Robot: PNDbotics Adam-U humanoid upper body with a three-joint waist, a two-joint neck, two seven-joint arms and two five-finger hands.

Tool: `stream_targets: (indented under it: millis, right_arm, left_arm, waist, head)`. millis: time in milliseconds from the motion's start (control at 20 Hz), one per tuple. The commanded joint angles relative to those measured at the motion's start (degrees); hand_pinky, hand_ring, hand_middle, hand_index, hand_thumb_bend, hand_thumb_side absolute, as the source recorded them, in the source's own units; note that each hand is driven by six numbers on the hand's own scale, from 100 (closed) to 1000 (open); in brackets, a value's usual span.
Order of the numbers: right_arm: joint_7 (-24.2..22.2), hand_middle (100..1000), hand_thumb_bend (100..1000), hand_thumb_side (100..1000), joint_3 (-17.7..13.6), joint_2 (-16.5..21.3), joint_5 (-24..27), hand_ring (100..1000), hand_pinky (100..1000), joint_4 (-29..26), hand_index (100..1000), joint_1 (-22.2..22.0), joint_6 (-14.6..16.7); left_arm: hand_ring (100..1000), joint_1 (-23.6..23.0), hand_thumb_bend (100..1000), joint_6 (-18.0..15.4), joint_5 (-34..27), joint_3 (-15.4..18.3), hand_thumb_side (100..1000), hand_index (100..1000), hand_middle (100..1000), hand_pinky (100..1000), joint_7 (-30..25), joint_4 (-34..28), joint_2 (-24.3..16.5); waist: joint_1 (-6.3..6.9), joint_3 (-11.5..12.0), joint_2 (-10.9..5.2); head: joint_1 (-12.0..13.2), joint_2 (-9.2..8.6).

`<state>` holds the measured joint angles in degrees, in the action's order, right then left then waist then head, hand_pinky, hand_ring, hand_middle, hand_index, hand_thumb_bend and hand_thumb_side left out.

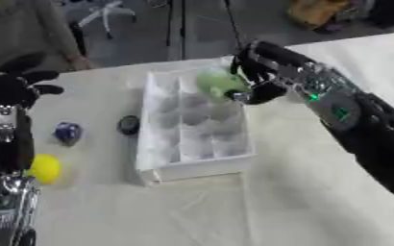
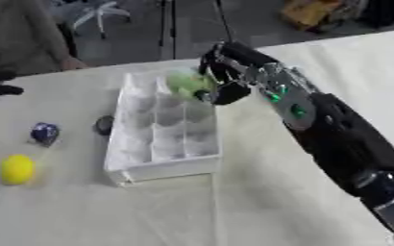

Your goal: Pick up objects on the table and place them in the box.

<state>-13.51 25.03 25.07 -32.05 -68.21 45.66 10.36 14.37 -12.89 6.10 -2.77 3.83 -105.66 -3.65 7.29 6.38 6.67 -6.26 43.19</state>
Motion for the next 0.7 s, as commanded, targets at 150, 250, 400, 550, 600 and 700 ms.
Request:
stream_targets:
  millis: [150,250,400,550,600,700]
  right_arm:
    - [-7.98,715,528,496,2.0,-1.21,0.08,660,662,-0.16,837,0.74,7.83]
    - [-12.08,821,633,519,2.08,-1.23,-0.21,770,794,-0.39,918,0.5,10.8]
    - [-15.08,840,653,525,1.46,-1.22,-0.38,790,821,-0.38,929,0.36,12.7]
    - [-14.15,866,702,559,0.79,-0.86,-0.08,822,860,-1.02,941,0.27,13.03]
    - [-13.68,866,702,559,0.77,-0.72,-0.11,822,860,-1.26,941,0.17,13.0]
    - [-12.89,865,720,567,0.73,-0.5,-0.28,822,863,-1.63,941,-0.08,12.87]
  left_arm:
    - [693,0.95,637,-0.13,-0.54,-0.55,895,765,762,607,-0.69,-1.0,-0.02]
    - [693,0.97,637,-0.17,-0.59,-0.62,895,766,762,606,-0.81,-0.97,-0.01]
    - [693,0.96,637,-0.18,-0.63,-0.64,895,765,762,606,-0.86,-0.92,-0.02]
    - [693,0.91,635,-0.16,-0.67,-0.69,895,766,763,606,-0.89,-0.8,-0.06]
    - [693,0.92,635,-0.17,-0.69,-0.72,895,766,763,606,-0.91,-0.78,-0.09]
    - [693,0.93,634,-0.18,-0.71,-0.74,895,766,763,606,-0.94,-0.75,-0.14]
  waist:
    - [-0.77,-0.04,-1.15]
    - [-0.8,-0.2,-1.19]
    - [-0.79,-0.37,-1.23]
    - [-0.79,-0.85,-1.3]
    - [-0.79,-1.0,-1.31]
    - [-0.8,-1.29,-1.31]
  head:
    - [0.15,-0.56]
    - [0.39,-0.58]
    - [0.53,-0.55]
    - [0.75,-0.62]
    - [0.8,-0.65]
    - [0.88,-0.63]
